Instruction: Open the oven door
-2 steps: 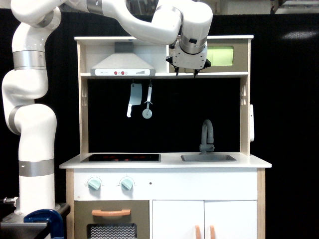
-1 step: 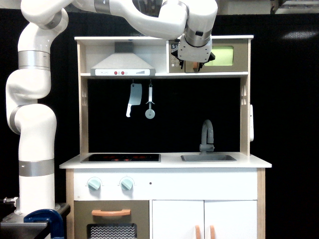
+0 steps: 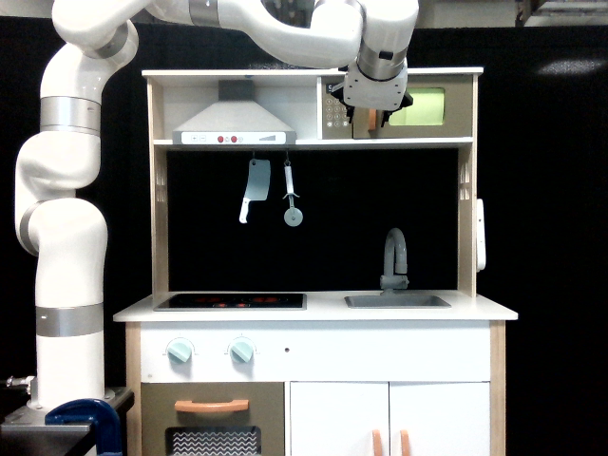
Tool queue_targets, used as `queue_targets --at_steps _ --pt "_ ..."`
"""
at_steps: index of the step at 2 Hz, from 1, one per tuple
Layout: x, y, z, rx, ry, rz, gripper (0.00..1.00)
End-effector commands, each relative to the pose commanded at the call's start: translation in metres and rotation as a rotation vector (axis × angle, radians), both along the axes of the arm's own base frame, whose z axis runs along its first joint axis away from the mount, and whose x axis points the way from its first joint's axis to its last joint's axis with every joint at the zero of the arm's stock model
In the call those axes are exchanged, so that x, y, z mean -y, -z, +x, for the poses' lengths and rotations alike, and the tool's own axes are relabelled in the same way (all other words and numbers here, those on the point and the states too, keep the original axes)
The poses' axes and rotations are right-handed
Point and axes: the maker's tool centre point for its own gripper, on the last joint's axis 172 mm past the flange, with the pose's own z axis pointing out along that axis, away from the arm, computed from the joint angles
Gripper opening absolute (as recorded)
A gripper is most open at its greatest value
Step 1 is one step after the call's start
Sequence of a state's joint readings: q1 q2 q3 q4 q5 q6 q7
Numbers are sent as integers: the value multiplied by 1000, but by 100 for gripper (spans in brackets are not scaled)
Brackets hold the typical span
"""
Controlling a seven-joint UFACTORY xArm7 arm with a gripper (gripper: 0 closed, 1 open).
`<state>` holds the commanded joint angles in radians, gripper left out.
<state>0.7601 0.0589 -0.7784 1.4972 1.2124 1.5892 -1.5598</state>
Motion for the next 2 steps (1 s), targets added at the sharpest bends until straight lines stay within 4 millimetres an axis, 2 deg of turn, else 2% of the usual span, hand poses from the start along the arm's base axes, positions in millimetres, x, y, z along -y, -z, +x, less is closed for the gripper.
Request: queue_targets --at_steps 1,2 --pt "-23 -10 0 0 0 0 100" --pt "-35 -18 6 0 0 0 100"
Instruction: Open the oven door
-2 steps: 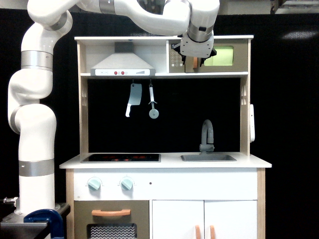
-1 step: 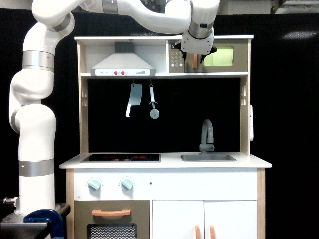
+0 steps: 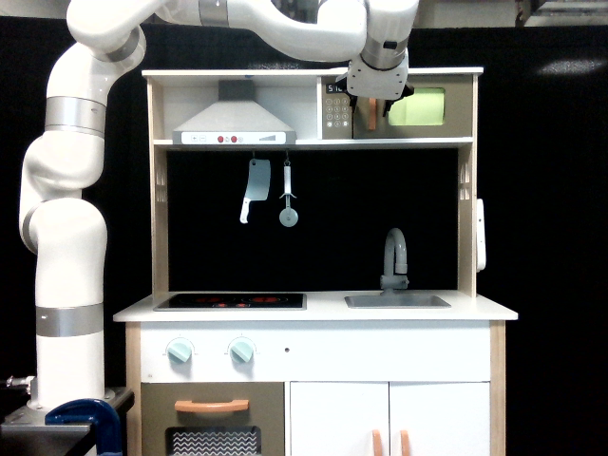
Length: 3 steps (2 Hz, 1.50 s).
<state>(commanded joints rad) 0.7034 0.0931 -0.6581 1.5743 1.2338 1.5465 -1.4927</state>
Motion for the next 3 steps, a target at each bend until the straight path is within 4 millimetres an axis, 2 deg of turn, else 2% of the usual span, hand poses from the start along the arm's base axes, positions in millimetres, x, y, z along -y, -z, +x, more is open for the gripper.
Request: queue_targets --at_steps 1,2,3 --pt "-4 6 2 0 0 0 0" --pt "-3 5 -1 0 0 0 0" --pt "11 8 3 0 0 0 0"
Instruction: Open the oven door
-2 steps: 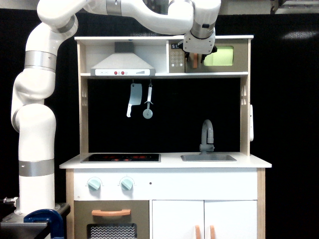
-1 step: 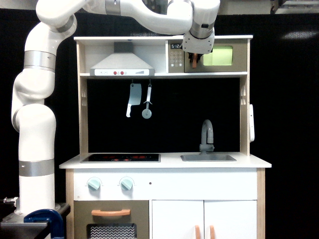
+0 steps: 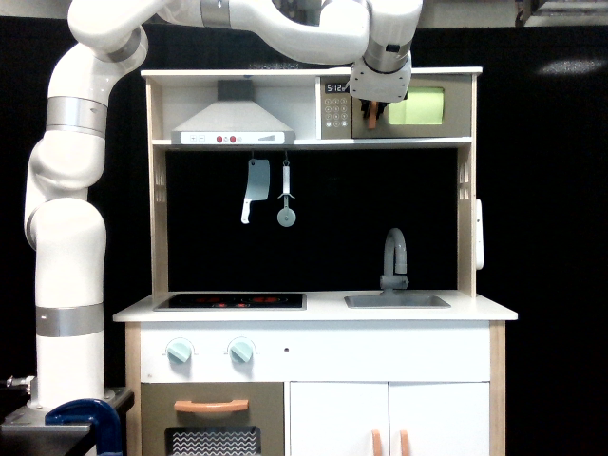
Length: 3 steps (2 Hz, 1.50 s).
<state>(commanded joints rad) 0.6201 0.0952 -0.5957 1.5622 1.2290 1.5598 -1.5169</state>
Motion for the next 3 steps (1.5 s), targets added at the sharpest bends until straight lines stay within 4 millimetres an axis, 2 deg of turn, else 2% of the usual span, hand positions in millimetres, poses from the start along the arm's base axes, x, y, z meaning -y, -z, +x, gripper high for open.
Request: queue_targets --at_steps 1,3 --pt "25 1 14 0 0 0 0" --pt "60 1 37 0 0 0 0"
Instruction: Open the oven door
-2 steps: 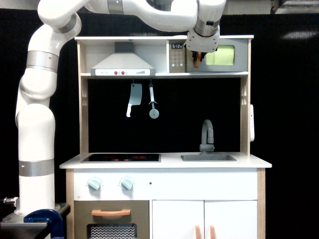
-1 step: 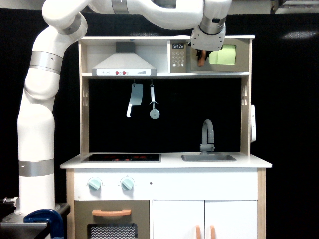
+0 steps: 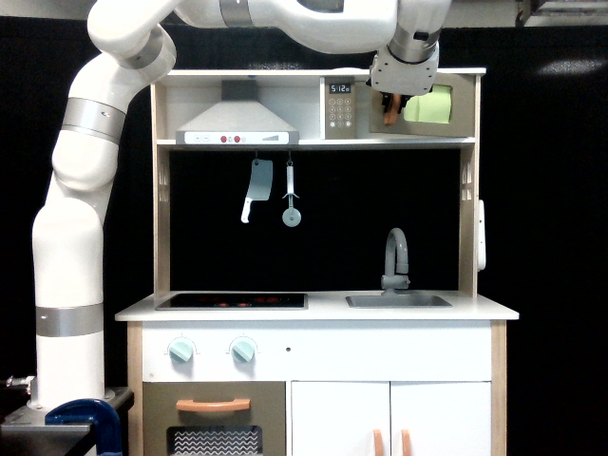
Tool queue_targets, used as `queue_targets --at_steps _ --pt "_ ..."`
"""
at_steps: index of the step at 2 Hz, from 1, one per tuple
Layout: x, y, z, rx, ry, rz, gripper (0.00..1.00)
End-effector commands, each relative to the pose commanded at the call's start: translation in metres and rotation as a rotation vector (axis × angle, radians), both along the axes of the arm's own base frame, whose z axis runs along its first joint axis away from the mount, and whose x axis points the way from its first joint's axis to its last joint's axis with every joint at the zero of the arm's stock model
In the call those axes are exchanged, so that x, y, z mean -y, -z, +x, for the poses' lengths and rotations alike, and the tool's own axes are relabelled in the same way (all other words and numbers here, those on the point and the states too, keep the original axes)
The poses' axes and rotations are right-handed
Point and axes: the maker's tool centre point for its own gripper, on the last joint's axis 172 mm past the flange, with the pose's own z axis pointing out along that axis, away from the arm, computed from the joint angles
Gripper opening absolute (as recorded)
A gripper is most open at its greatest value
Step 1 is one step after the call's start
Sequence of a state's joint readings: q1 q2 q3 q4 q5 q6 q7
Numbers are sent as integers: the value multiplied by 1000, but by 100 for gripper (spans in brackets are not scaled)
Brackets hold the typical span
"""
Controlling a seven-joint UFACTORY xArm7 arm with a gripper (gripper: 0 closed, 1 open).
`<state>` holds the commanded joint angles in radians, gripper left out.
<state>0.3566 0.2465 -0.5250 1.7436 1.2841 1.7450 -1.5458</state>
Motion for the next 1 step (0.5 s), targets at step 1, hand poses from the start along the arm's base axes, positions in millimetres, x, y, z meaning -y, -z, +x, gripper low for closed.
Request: queue_targets --at_steps 1 --pt "22 0 18 0 0 0 0"
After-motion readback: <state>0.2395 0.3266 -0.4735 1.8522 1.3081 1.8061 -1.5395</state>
